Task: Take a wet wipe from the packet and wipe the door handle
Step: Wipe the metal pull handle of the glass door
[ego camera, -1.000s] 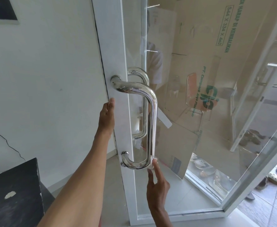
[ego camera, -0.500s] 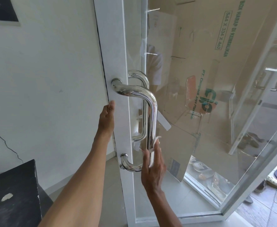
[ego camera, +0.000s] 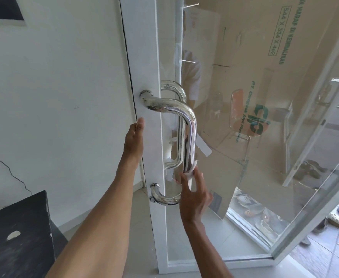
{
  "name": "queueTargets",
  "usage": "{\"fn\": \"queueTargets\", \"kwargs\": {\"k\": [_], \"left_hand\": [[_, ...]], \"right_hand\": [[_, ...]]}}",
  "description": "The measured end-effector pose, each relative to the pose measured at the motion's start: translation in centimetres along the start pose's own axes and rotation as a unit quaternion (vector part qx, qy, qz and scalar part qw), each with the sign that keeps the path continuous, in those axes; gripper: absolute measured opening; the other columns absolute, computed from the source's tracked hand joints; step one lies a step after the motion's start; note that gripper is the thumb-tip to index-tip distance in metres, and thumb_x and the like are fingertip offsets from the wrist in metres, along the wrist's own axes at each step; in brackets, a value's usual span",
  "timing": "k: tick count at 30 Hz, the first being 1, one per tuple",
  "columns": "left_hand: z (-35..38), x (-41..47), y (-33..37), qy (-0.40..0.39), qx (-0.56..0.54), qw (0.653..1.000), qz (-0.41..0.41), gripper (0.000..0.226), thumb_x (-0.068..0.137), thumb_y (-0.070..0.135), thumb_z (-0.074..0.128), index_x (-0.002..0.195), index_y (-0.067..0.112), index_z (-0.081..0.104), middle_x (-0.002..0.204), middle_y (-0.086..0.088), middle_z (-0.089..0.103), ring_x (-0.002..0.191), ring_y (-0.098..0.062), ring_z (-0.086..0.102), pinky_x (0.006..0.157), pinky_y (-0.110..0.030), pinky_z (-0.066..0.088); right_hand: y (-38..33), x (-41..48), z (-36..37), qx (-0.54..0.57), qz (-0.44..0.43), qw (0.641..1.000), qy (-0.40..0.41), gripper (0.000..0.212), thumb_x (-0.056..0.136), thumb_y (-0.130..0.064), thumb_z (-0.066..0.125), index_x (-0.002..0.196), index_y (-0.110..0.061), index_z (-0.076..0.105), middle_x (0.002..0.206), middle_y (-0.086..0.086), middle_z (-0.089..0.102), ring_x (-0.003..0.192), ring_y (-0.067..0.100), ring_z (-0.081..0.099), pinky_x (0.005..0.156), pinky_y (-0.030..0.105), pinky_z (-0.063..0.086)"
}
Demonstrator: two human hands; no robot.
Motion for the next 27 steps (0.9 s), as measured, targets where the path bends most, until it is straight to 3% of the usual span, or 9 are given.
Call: {"fn": "queueTargets", "kwargs": {"k": [2,5,8,11,15,20,23,25,27], "left_hand": [[0.0,0.1,-0.1,-0.001,-0.001,1.0,0.004,0.071,0.083,0.076,0.033,0.122,0.021,0.056,0.124,-0.004,0.06,0.117,-0.023,0.056,0.108,-0.047,0.041],[0.0,0.4,-0.3,-0.001,-0.002,1.0,0.005,0.063,0.09,0.071,0.033,0.118,0.02,0.056,0.121,-0.007,0.061,0.115,-0.025,0.057,0.107,-0.046,0.042],[0.0,0.4,-0.3,-0.004,-0.007,1.0,0.003,0.065,0.086,0.073,0.033,0.113,0.019,0.057,0.121,-0.012,0.062,0.116,-0.028,0.057,0.106,-0.046,0.043],[0.1,0.4,-0.2,-0.006,-0.009,1.0,0.003,0.067,0.085,0.074,0.033,0.118,0.02,0.056,0.121,-0.007,0.062,0.116,-0.024,0.057,0.107,-0.046,0.042],[0.1,0.3,-0.2,-0.007,-0.006,1.0,0.006,0.061,0.089,0.071,0.033,0.116,0.021,0.056,0.123,-0.006,0.061,0.117,-0.024,0.056,0.107,-0.045,0.042],[0.1,0.3,-0.2,-0.003,-0.002,1.0,0.006,0.055,0.091,0.069,0.034,0.11,0.023,0.056,0.117,-0.004,0.061,0.112,-0.023,0.057,0.103,-0.041,0.044],[0.1,0.5,-0.3,0.0,0.001,1.0,0.007,0.043,0.096,0.063,0.032,0.107,0.027,0.053,0.113,0.0,0.057,0.107,-0.02,0.054,0.095,-0.034,0.042],[0.1,0.4,-0.2,0.001,0.001,1.0,0.007,0.052,0.093,0.067,0.032,0.113,0.024,0.054,0.12,-0.003,0.059,0.113,-0.022,0.055,0.1,-0.037,0.043],[0.0,0.3,-0.1,0.003,0.008,1.0,0.003,0.064,0.09,0.071,0.032,0.122,0.02,0.055,0.126,-0.005,0.059,0.118,-0.025,0.055,0.106,-0.045,0.042]], "right_hand": [[1.0,-0.5,0.2,-0.025,0.038,0.999,-0.009,0.053,0.08,-0.059,0.057,0.106,-0.016,0.073,0.087,0.008,0.074,0.071,0.034,0.066,0.063,0.034,0.052],[4.4,-3.8,0.3,-0.055,0.129,0.989,-0.034,0.055,0.075,-0.069,0.057,0.094,-0.021,0.074,0.074,0.005,0.072,0.055,0.016,0.051,0.056,0.025,0.04],[6.7,-6.6,0.4,-0.076,0.237,0.965,-0.08,0.036,0.07,-0.061,0.069,0.08,-0.027,0.074,0.08,-0.007,0.074,0.062,0.015,0.06,0.056,0.027,0.042],[6.7,-6.8,0.7,-0.071,0.272,0.956,-0.09,0.026,0.074,-0.049,0.075,0.075,-0.023,0.073,0.072,-0.009,0.072,0.061,0.014,0.059,0.053,0.025,0.037],[3.5,-3.5,0.2,-0.08,0.187,0.979,-0.031,0.028,0.074,-0.043,0.078,0.089,-0.02,0.073,0.059,-0.007,0.055,0.05,0.013,0.043,0.049,0.023,0.032],[-2.9,2.3,-0.7,-0.021,0.006,0.999,0.045,0.028,0.067,-0.032,0.085,0.086,-0.014,0.073,0.054,-0.009,0.038,0.048,0.013,0.032,0.047,0.014,0.025],[-2.4,2.6,-0.2,-0.006,0.024,1.0,0.017,0.036,0.071,-0.042,0.081,0.095,-0.015,0.075,0.055,-0.006,0.056,0.047,0.011,0.04,0.046,0.023,0.037],[-0.9,1.3,-0.1,-0.001,0.04,0.999,-0.013,0.037,0.073,-0.045,0.076,0.096,-0.016,0.075,0.06,-0.007,0.065,0.047,0.014,0.05,0.048,0.025,0.043],[0.8,-0.1,-0.2,-0.012,0.063,0.997,-0.047,0.035,0.075,-0.044,0.076,0.096,-0.016,0.075,0.061,-0.013,0.063,0.045,0.005,0.047,0.049,0.021,0.042]]}}
Point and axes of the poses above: each hand's wrist, its own x-axis towards the middle knuckle, its own z-axis out of the palm, y = z × x, the point moved 7 cm from there along x, towards the middle knuckle
